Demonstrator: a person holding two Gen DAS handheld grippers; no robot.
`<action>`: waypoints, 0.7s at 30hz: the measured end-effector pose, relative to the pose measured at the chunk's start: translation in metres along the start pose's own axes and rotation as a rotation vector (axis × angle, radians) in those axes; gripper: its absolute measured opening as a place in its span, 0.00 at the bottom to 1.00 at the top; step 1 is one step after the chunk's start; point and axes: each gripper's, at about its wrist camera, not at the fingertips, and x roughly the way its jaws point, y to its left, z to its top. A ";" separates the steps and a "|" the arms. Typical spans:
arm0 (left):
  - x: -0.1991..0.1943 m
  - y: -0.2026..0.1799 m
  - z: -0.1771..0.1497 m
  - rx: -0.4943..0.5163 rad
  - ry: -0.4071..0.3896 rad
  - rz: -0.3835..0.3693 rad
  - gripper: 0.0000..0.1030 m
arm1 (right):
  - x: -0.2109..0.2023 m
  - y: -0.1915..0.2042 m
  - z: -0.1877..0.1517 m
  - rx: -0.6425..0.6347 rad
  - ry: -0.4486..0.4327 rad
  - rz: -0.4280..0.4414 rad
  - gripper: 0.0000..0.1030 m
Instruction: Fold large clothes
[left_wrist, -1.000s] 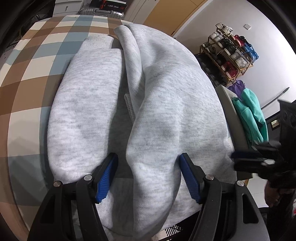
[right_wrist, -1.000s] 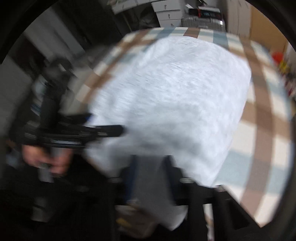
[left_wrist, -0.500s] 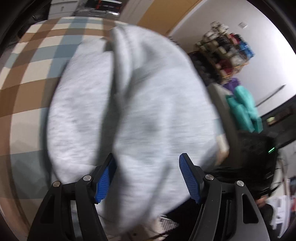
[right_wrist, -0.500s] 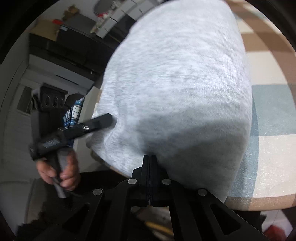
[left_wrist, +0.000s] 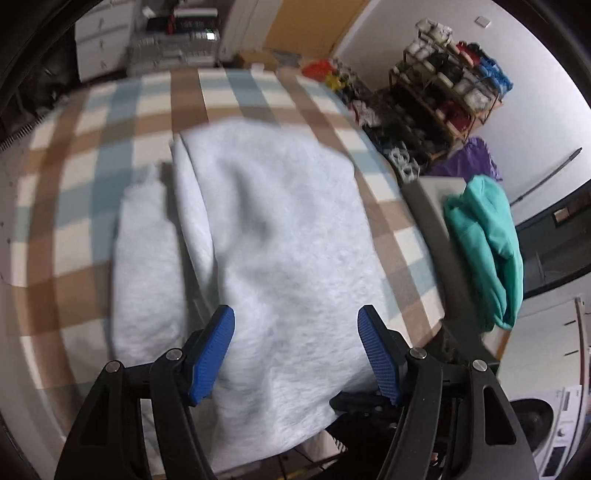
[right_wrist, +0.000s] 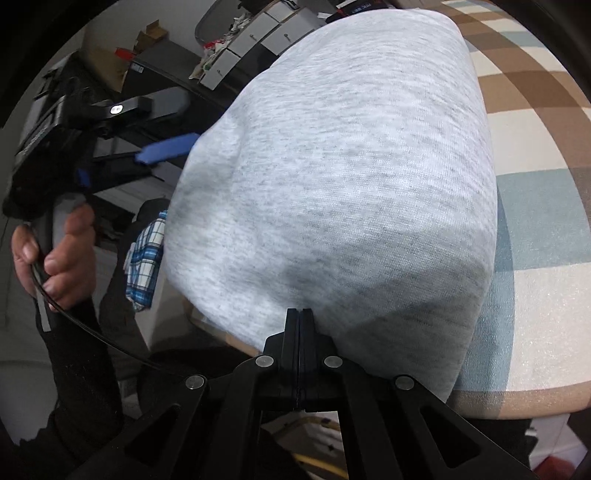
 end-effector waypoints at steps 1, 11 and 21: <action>-0.009 -0.001 -0.001 -0.004 -0.029 -0.003 0.63 | -0.002 -0.003 0.001 0.001 0.001 0.002 0.00; 0.043 0.010 0.030 -0.035 0.018 -0.162 0.65 | -0.013 -0.012 0.002 0.022 0.007 0.024 0.00; 0.120 0.075 0.019 -0.250 0.082 -0.135 0.63 | -0.020 -0.017 0.002 0.006 0.008 0.016 0.00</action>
